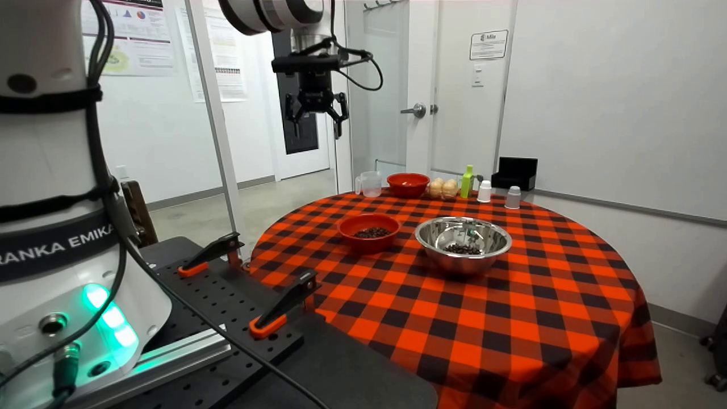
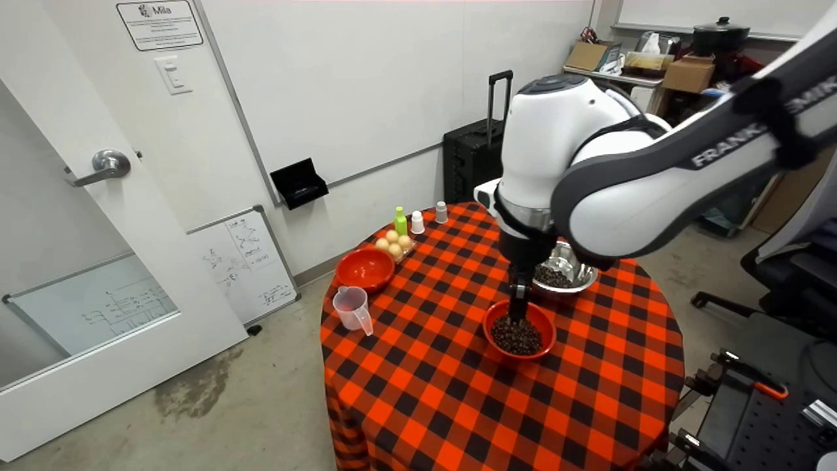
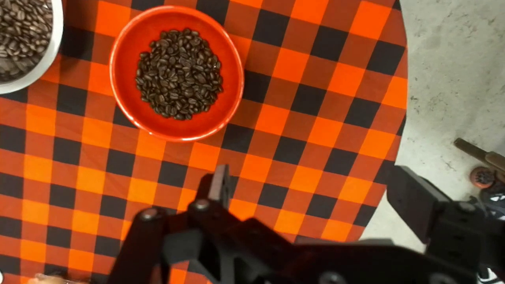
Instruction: Pour some of the things in the red bowl into the metal bowl
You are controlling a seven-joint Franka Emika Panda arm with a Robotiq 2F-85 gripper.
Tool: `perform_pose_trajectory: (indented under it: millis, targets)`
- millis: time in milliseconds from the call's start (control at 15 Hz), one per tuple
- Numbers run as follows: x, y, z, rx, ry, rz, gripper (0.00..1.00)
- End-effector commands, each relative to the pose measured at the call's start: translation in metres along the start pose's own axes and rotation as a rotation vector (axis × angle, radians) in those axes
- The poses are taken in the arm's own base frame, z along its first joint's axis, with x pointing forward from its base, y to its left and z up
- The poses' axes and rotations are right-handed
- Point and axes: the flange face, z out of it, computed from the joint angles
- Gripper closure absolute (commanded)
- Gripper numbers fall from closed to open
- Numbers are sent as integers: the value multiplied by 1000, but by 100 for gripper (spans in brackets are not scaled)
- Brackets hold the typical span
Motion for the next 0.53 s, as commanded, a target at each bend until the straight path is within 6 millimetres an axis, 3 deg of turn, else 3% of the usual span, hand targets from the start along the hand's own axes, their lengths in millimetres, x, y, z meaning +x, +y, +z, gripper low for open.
perform_pose_trajectory:
  millis: [0, 200, 467]
  targets:
    - [63, 23, 47, 24, -10, 50, 0]
    - [103, 37, 86, 90, -3, 112, 0]
    - [137, 67, 138, 76, -42, 211, 0]
